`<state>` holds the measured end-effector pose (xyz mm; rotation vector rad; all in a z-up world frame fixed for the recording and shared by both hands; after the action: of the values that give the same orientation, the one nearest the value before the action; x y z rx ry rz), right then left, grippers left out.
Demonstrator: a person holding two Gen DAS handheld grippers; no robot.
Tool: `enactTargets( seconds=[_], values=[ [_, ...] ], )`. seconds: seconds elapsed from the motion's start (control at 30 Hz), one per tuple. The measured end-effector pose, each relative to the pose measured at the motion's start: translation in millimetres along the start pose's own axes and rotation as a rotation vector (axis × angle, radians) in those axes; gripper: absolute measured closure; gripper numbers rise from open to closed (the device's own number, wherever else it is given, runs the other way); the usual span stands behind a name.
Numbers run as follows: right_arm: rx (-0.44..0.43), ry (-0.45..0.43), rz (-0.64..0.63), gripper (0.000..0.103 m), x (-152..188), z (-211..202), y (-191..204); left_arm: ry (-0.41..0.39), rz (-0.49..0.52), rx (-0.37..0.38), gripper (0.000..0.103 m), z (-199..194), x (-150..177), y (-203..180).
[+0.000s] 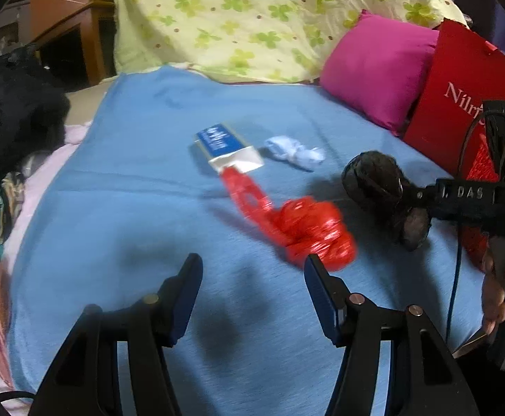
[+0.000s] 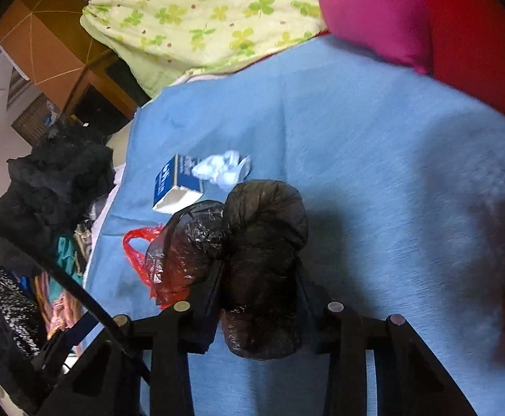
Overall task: Collect trash
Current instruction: 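Grasp the red plastic bag with the left tool while the right tool holds the black bag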
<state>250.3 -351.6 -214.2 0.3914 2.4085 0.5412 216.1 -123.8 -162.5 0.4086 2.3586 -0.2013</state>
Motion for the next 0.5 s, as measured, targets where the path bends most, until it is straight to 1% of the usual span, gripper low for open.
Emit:
enactTargets(
  seconds=[0.13,0.23,0.3,0.37,0.5],
  values=[
    [0.038,0.01,0.024,0.063,-0.7,-1.0,-9.2,0.007,-0.016,0.025,0.041,13.7,-16.5,-16.7],
    [0.034,0.003,0.033,0.063,-2.8,-4.7,-11.7,0.032,-0.044,0.037,0.041,29.1,-25.9,-25.0],
    [0.041,-0.009,0.025,0.063,-3.9,-7.5,-11.1,0.054,-0.049,0.029,0.041,40.4,-28.9,-29.8],
    [0.041,-0.011,0.025,0.063,-4.2,-8.4,-12.2,0.077,-0.045,0.02,0.041,52.3,-29.1,-35.5],
    [0.048,0.006,0.039,0.063,-4.4,-6.4,-16.2,0.139,-0.08,0.042,0.041,72.2,-19.4,-41.5]
  ],
)
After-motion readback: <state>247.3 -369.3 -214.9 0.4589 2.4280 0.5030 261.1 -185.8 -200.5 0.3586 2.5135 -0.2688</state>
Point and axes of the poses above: each gripper's, at about its wrist camera, not at the fingertips, and z roughly the way its jaws point, y to its left, x to its underside, the point moved 3 cm from there along z, roughly the way its jaws point, and after that the axes turned 1 degree about -y, right-handed, at the moved point
